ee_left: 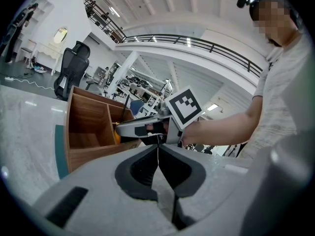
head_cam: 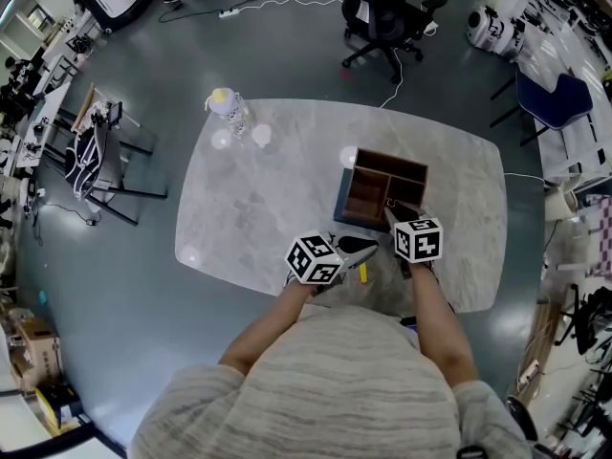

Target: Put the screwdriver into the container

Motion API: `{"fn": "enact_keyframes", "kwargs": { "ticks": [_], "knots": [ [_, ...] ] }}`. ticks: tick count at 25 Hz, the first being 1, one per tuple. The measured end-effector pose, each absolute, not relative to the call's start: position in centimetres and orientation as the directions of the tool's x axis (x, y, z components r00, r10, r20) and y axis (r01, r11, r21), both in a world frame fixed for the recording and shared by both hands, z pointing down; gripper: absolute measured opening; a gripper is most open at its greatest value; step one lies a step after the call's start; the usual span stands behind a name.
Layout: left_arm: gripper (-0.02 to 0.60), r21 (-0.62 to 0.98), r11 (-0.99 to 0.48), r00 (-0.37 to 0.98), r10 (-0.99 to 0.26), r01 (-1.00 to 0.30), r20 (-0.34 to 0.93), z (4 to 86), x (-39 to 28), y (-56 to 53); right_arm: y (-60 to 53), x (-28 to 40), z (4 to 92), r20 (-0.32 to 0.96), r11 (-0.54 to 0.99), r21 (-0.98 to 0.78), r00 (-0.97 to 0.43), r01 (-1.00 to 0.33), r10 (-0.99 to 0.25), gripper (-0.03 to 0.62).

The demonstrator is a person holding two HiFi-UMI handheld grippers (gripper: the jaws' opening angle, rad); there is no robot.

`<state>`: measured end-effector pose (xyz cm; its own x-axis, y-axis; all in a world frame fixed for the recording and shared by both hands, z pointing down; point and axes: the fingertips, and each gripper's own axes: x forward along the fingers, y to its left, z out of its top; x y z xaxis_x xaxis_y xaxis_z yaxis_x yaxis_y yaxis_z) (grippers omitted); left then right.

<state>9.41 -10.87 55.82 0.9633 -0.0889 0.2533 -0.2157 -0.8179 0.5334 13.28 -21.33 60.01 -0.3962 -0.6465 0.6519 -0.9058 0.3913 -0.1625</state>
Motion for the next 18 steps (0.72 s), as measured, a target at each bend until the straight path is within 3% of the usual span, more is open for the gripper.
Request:
{"fn": "enact_keyframes", "kwargs": {
  "ticks": [18],
  "knots": [
    [0.014,0.523,-0.826,0.965,-0.088,-0.208,0.246,55.4,9.5,-10.9,-22.0,13.8,55.8,0.577,0.401,-0.128,-0.397,-0.907,-0.714,0.077]
  ]
}}
